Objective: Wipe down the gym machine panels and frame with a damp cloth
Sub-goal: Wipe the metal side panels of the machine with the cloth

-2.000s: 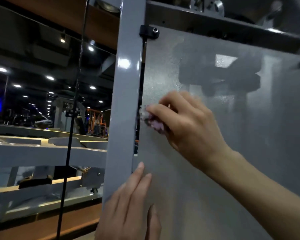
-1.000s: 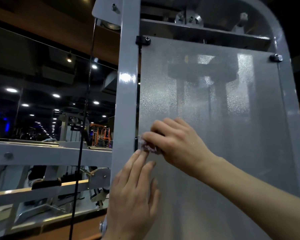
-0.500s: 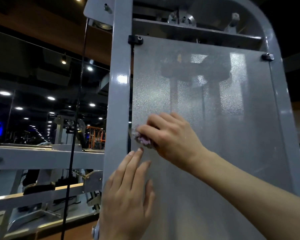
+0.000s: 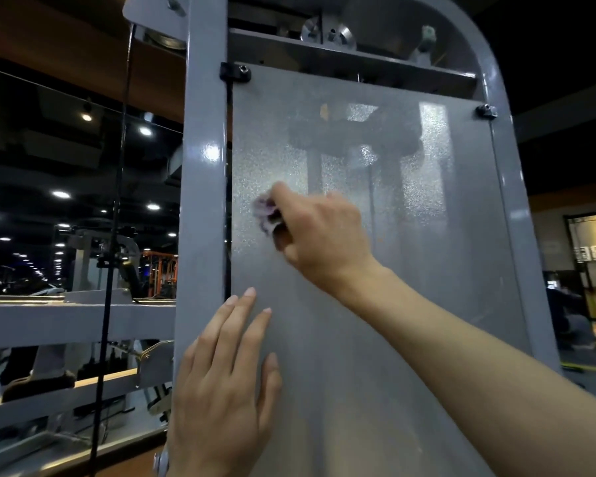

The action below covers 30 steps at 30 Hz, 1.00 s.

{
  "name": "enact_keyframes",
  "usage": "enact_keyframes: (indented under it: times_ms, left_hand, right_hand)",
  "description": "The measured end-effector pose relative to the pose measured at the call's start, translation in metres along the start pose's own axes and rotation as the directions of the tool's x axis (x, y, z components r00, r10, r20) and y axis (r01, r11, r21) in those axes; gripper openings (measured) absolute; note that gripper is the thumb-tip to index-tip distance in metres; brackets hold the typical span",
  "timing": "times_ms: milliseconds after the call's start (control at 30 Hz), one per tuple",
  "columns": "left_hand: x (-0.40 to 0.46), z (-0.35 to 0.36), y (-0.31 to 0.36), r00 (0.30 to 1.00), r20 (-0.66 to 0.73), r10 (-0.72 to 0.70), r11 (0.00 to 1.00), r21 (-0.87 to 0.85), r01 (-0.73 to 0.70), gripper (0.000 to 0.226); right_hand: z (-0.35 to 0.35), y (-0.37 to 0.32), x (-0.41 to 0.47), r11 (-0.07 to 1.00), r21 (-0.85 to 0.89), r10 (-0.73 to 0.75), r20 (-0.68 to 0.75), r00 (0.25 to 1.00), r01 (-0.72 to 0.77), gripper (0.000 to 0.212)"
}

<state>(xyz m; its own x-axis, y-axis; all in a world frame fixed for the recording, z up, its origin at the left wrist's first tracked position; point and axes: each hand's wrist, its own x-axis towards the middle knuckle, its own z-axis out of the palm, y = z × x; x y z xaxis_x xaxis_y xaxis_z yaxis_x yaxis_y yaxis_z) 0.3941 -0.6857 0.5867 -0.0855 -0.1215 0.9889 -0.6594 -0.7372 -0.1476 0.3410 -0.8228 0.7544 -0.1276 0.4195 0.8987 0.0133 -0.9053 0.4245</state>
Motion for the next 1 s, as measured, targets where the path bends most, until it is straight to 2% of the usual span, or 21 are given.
enact_keyframes:
  times_ms: [167, 233, 300, 400, 467, 533, 633, 733, 800, 867, 933, 1000]
  left_hand:
    - [-0.001, 0.001, -0.001, 1.000, 0.018, 0.007, 1.000, 0.009, -0.007, 0.053]
    - [-0.001, 0.001, 0.000, 1.000, 0.017, 0.004, 1.000, 0.011, -0.004, 0.054]
    - [-0.001, 0.000, 0.000, 1.000, 0.024, 0.000, 1.000, 0.008, 0.000, 0.056]
    - [-0.001, -0.001, 0.001, 0.999, 0.053, -0.002, 1.000, 0.012, 0.001, 0.058]
    - [-0.001, -0.001, 0.001, 0.998, 0.067, -0.008, 1.000, 0.010, 0.007, 0.059]
    - [-0.001, -0.001, 0.001, 0.997, 0.077, -0.015, 1.000, 0.007, 0.015, 0.059]
    - [0.001, -0.003, 0.002, 0.996, 0.091, -0.024, 1.000, 0.010, 0.023, 0.058]
    - [0.012, -0.007, 0.003, 0.997, 0.071, -0.003, 1.000, 0.014, 0.002, 0.057]
    - [0.031, -0.007, 0.002, 0.998, 0.038, 0.046, 0.999, 0.019, -0.047, 0.055]
    - [0.056, -0.003, 0.000, 0.996, 0.020, 0.083, 0.996, 0.039, -0.083, 0.055]
    - [0.074, 0.003, 0.001, 0.995, 0.022, 0.095, 0.994, 0.051, -0.096, 0.055]
    - [0.079, 0.009, 0.001, 0.993, 0.027, 0.117, 0.991, 0.068, -0.119, 0.055]
  right_hand:
    - [-0.018, 0.065, -0.015, 0.941, -0.182, 0.290, -0.002, 0.957, -0.285, 0.018]
    - [-0.015, 0.058, -0.015, 0.934, -0.156, 0.321, -0.034, 0.947, -0.322, 0.016]
    - [-0.009, 0.035, -0.011, 0.962, -0.096, 0.251, -0.068, 0.966, -0.257, 0.015]
    - [-0.004, 0.013, -0.009, 0.996, -0.064, 0.055, -0.037, 0.998, -0.058, 0.027]
    - [-0.011, 0.027, -0.012, 0.995, -0.089, 0.036, -0.002, 0.999, -0.036, 0.030]
    - [-0.023, 0.053, -0.018, 0.982, -0.147, 0.128, 0.044, 0.991, -0.120, 0.028]
    - [-0.046, 0.092, -0.030, 0.920, -0.250, 0.341, 0.129, 0.931, -0.302, 0.021]
    - [-0.048, 0.102, -0.033, 0.898, -0.219, 0.410, 0.110, 0.905, -0.380, 0.016]
    - [-0.038, 0.084, -0.026, 0.913, -0.181, 0.377, 0.027, 0.926, -0.367, 0.010]
    - [-0.021, 0.060, -0.019, 0.952, -0.157, 0.261, -0.039, 0.965, -0.264, 0.006]
    - [-0.010, 0.044, -0.015, 0.972, -0.184, 0.139, -0.048, 0.989, -0.146, 0.009]
    - [-0.011, 0.045, -0.015, 0.977, -0.201, 0.072, -0.012, 0.997, -0.073, 0.023]
